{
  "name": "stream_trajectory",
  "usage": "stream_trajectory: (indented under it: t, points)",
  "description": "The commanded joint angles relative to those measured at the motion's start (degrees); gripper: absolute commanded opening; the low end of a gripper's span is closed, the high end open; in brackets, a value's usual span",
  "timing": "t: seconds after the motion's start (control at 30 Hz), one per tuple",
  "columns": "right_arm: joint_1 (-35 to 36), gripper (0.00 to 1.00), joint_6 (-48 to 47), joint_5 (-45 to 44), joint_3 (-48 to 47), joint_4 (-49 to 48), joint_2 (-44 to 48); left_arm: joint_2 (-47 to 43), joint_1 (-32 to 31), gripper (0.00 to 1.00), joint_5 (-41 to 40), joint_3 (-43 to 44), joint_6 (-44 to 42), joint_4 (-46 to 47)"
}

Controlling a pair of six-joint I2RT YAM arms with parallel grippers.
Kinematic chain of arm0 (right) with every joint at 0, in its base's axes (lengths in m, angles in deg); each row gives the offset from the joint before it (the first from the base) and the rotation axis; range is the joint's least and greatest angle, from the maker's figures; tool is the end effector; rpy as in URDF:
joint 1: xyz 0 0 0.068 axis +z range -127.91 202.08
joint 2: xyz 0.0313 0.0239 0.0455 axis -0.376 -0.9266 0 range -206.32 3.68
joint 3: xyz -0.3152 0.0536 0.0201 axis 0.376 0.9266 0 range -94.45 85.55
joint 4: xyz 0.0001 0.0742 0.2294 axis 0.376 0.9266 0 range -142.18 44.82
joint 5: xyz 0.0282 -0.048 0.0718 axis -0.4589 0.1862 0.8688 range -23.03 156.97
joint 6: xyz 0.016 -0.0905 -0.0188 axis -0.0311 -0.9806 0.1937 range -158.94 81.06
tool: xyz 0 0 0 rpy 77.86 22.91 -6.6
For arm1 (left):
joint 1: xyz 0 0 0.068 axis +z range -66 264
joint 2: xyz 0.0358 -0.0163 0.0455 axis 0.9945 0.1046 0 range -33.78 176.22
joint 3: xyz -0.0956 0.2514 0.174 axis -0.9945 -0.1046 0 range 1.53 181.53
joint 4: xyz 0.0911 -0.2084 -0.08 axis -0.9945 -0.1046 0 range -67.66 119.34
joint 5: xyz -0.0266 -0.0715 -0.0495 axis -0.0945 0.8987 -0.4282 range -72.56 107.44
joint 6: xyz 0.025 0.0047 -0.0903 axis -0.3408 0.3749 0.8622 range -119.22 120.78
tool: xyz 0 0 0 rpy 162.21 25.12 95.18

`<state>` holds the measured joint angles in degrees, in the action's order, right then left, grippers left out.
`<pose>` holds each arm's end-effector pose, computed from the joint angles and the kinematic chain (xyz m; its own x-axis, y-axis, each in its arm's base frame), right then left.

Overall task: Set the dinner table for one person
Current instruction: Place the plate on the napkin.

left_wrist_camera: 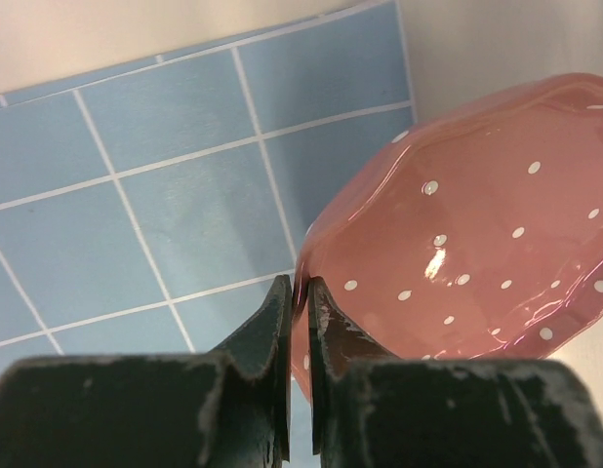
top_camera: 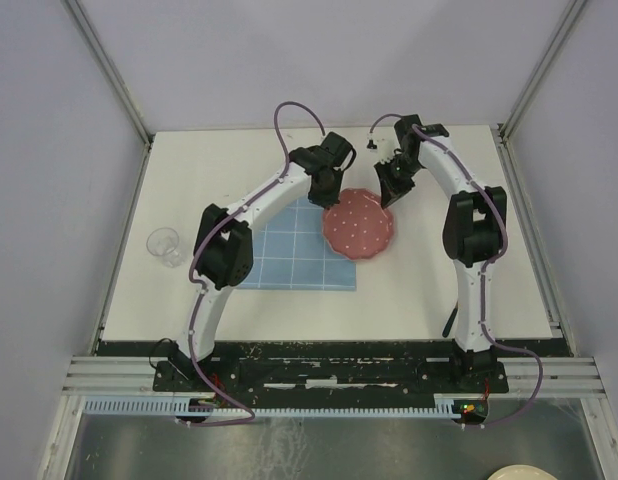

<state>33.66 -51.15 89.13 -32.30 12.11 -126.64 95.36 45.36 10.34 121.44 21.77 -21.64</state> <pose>0.4718 0.1292 0.2142 -0.8749 -0.3791 -0.3013 -0.4660 0.8285 0.3105 0.4173 -0.3202 0.2425 -0.8376 0.2145 -0.5024 0.2909 0.9536 -0.0778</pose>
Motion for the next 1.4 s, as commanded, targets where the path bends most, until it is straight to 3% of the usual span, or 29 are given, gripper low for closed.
stream_trajectory:
  t: [0.0, 0.43, 0.77, 1.37]
  points:
    - [6.7, 0.02, 5.4, 10.9, -4.7, 2.7, -0.8, -5.3, -1.2, 0.03, 7.0, 1.4, 1.1, 10.5]
    - [13.1, 0.02, 7.4, 11.3, -10.1, 2.5, -5.3, -6.6, 4.9, 0.03, 7.8, 0.5, -2.7, 4.4]
    - [16.9, 0.02, 7.5, 11.4, -17.2, 3.2, -8.7, -10.5, 8.8, 0.03, 7.5, -5.6, -4.3, 4.2]
    - [25.2, 0.02, 9.8, 13.4, -19.8, 0.8, -11.5, -13.8, 12.1, 0.03, 7.1, -12.7, -8.2, 3.0]
